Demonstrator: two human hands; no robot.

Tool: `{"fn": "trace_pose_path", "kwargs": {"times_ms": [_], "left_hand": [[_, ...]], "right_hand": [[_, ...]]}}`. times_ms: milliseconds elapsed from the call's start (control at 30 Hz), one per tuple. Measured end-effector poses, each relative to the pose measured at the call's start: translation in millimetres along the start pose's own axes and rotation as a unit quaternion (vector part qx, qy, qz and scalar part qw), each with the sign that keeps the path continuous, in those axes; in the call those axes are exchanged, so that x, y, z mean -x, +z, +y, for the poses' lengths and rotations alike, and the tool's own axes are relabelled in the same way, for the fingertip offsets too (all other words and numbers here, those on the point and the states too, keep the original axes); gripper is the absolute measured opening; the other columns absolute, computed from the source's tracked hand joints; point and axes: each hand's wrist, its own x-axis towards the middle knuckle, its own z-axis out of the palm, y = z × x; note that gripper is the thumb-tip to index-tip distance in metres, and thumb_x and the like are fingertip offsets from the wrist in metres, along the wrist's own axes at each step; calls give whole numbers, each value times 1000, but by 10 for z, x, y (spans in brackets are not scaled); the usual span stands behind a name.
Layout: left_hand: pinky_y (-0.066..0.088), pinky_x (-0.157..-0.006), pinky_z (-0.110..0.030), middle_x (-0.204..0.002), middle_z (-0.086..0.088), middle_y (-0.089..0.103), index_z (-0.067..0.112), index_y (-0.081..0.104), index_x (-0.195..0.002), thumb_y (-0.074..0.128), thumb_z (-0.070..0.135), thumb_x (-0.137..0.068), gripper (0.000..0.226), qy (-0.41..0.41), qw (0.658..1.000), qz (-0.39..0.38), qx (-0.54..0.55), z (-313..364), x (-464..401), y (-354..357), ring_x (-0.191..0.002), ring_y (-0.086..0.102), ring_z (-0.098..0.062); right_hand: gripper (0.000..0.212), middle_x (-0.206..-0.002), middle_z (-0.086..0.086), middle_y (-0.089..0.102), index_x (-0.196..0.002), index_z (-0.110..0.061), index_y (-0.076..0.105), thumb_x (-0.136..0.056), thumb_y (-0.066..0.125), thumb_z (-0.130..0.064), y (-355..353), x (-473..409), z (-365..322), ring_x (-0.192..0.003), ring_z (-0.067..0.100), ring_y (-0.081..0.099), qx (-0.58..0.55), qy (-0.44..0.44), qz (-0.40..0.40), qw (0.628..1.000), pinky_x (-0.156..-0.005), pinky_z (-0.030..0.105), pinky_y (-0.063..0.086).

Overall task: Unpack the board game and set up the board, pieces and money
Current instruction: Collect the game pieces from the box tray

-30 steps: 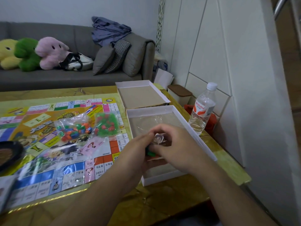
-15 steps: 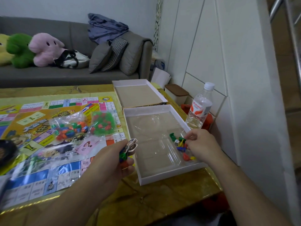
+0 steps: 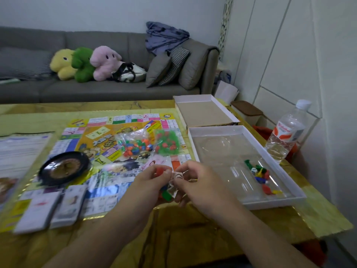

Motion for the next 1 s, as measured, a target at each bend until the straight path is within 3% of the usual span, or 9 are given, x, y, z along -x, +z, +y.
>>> {"fn": "trace_pose_path", "kwargs": {"times_ms": [100,333,467,633,733,867,1000], "left_hand": [[62,-90,-53,-106,-16,75,12,76,-108,66,18,-100,14,-33,999,16,7,33,44,-282,-99,74,-36],[64,-86,-48,-110,-12,74,19,74,-109,64,-2,-97,25,-39,994,52,-86,4,230,-1047,-98,75,-28],[64,-75,-32,-110,0,73,28,68,-111,64,2,-98,29,8,981,86,-171,39,254,-1297,-84,77,-7],[66,-73,-41,-106,0,71,26,65,-106,60,2,-101,25,48,968,119,-215,76,242,-1455,-79,77,-11],[66,-74,-41,-104,7,74,30,68,-102,64,9,-100,21,71,955,116,-263,74,228,-1480,-78,75,-6],[62,-86,-43,-99,14,77,36,72,-95,68,22,-98,15,85,941,114,-307,80,194,-1467,-90,72,-6],[60,-86,-33,-96,23,74,41,76,-92,70,23,-97,19,114,927,117,-338,49,165,-1412,-96,68,2]], "right_hand": [[8,-92,6,74,-101,-20,67,-100,71,-14,174,-52,-48,-66,24,76,16,6,-13,1000,-62,42,65],[14,-90,1,74,-93,-29,66,-99,71,-18,753,-132,-121,-71,18,76,121,-27,-53,991,-66,47,65],[12,-88,-5,73,-92,-33,67,-98,70,-24,970,-208,-148,-78,13,73,163,-47,-36,985,-69,43,65],[10,-88,-14,71,-93,-35,66,-100,69,-28,1064,-235,-179,-82,-4,66,230,-82,-47,969,-63,17,54],[8,-91,-16,69,-96,-36,66,-98,70,-29,1091,-231,-168,-84,-2,64,276,-87,-67,955,-63,16,50],[13,-99,-16,66,-103,-37,65,-97,70,-28,1115,-244,-118,-87,2,62,337,-90,-85,933,-71,20,51],[7,-104,-14,67,-105,-33,69,-99,68,-29,1137,-265,-87,-94,4,60,352,-83,-66,930,-79,26,52]]}}
